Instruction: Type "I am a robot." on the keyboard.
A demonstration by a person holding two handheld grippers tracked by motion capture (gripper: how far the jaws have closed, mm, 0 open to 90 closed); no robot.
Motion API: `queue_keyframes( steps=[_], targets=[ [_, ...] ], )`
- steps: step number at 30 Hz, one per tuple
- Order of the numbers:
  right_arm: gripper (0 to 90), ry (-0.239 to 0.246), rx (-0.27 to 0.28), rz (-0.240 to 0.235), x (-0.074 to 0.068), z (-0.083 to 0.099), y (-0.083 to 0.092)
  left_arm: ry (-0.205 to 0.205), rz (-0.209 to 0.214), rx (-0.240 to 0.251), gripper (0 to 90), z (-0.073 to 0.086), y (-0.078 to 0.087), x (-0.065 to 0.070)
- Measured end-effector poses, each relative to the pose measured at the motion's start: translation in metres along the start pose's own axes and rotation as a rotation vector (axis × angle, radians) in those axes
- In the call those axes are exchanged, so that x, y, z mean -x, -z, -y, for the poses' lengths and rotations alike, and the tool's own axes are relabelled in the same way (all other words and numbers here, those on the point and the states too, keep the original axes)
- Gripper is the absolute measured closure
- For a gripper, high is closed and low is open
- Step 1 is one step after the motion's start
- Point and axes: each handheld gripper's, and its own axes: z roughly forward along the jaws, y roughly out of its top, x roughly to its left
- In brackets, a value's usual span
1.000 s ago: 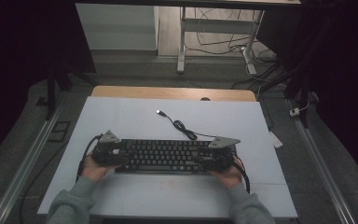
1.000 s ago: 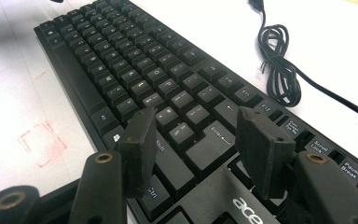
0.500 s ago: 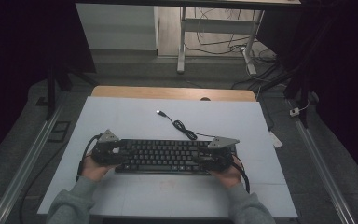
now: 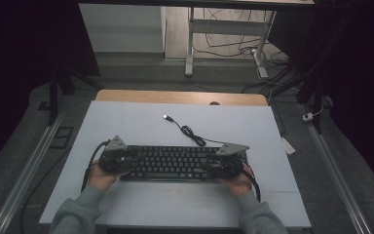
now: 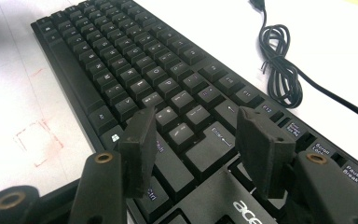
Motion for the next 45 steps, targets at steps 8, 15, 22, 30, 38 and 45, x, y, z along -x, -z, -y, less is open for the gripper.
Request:
queue_keyframes(
  steps=[8, 15, 22, 30, 38, 45],
  targets=[
    [48.8, 0.004, -0.005, -0.003, 0.0, 0.0, -0.002, -0.015, 0.055, -0.016, 88.3, -0.002, -0.009, 0.011],
    [48.8, 0.006, -0.01, 0.002, 0.0, 0.0, -0.002, -0.055, 0.093, -0.071, 88.6, -0.005, -0.03, 0.024],
    [48.8, 0.005, -0.012, 0.0, 0.0, 0.001, -0.003, -0.075, 0.103, -0.116, 88.6, -0.005, -0.047, 0.032],
    [48.7, 0.011, -0.018, 0.001, 0.0, 0.001, -0.004, -0.083, 0.104, -0.144, 88.5, -0.004, -0.058, 0.035],
    [48.7, 0.013, -0.018, 0.003, 0.0, 0.001, -0.004, -0.087, 0.097, -0.157, 88.4, -0.003, -0.062, 0.036],
    [48.7, 0.013, -0.019, 0.004, 0.0, 0.001, -0.004, -0.094, 0.094, -0.166, 88.3, -0.002, -0.063, 0.036]
  ],
)
